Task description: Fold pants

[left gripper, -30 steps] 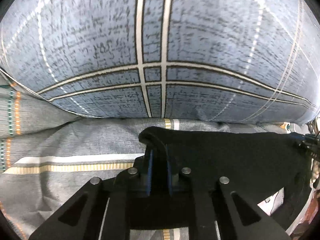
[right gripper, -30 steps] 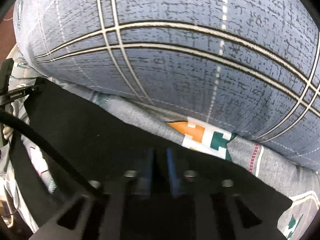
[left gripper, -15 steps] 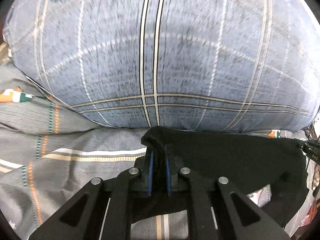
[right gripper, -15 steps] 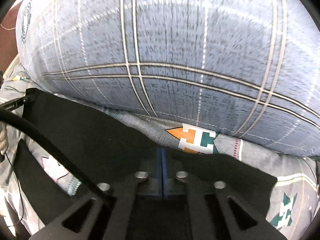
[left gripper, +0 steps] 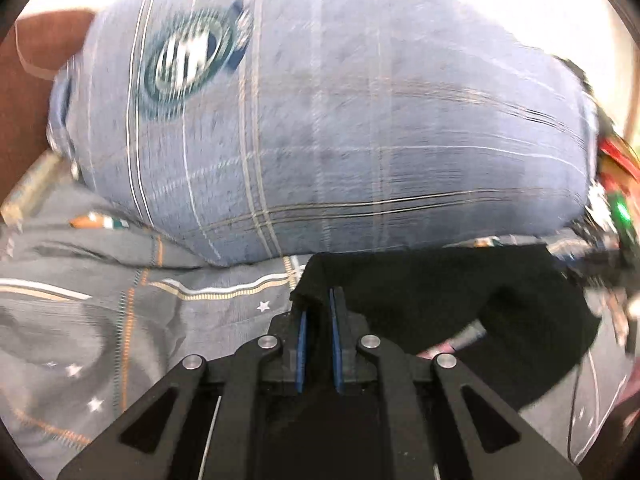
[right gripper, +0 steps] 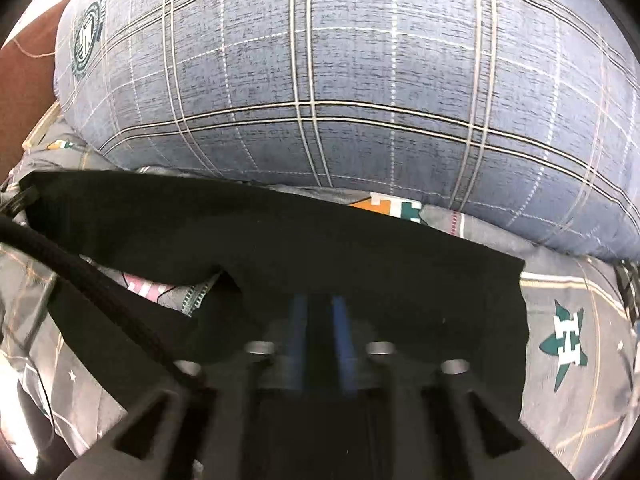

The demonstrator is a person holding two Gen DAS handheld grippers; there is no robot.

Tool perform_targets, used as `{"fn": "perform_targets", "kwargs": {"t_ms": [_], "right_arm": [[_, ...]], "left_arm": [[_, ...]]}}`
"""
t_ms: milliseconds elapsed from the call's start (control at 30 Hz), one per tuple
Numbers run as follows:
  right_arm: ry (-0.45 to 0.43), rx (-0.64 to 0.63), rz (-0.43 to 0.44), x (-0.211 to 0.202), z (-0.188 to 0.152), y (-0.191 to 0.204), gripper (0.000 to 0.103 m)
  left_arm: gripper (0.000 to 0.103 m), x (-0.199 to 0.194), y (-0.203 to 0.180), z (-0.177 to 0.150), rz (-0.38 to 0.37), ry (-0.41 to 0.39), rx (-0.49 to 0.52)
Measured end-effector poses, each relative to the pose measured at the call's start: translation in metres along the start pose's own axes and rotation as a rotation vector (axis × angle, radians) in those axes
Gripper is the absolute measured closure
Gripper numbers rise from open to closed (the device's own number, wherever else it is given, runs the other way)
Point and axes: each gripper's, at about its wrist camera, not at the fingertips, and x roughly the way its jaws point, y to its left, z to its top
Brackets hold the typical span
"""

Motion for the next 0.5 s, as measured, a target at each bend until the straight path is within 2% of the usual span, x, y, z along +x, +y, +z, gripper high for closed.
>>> {"fn": "perform_targets", "kwargs": {"t_ms": [33, 67, 167, 267, 367, 500], "right_arm": [[-0.007, 0.009, -0.006, -0.002, 0.0, -0.002, 0.048], [-0.012, 0.026, -0.01, -0.003, 0.002, -0.005, 0.045], [0.005, 0.145, 0.032, -0.003, 0.012, -0.025, 0.043], [0.028, 0.319, 0.076, 0.01, 0.026, -0.048, 0.036], [0.074, 0.423, 0.066, 0.031, 0.039, -0.054, 0.033], [0.133, 0.476, 0.008, 0.063, 0.065, -0.044, 0.033]], "left_arm": [[0.096, -0.012, -0.009, -0.005, 0.007, -0.024, 0.024], [0.096, -0.02, -0.019, -0.015, 0.017, -0.058, 0.058], [0.096, -0.033, -0.037, -0.041, -0.014, -0.104, 0.107], [0.096, -0.041, -0.048, -0.074, -0.043, -0.119, 0.127], [0.096, -0.051, -0.061, -0.096, -0.06, -0.119, 0.136], [0.096, -0.064, -0.072, -0.115, -0.087, -0.117, 0.148]]}}
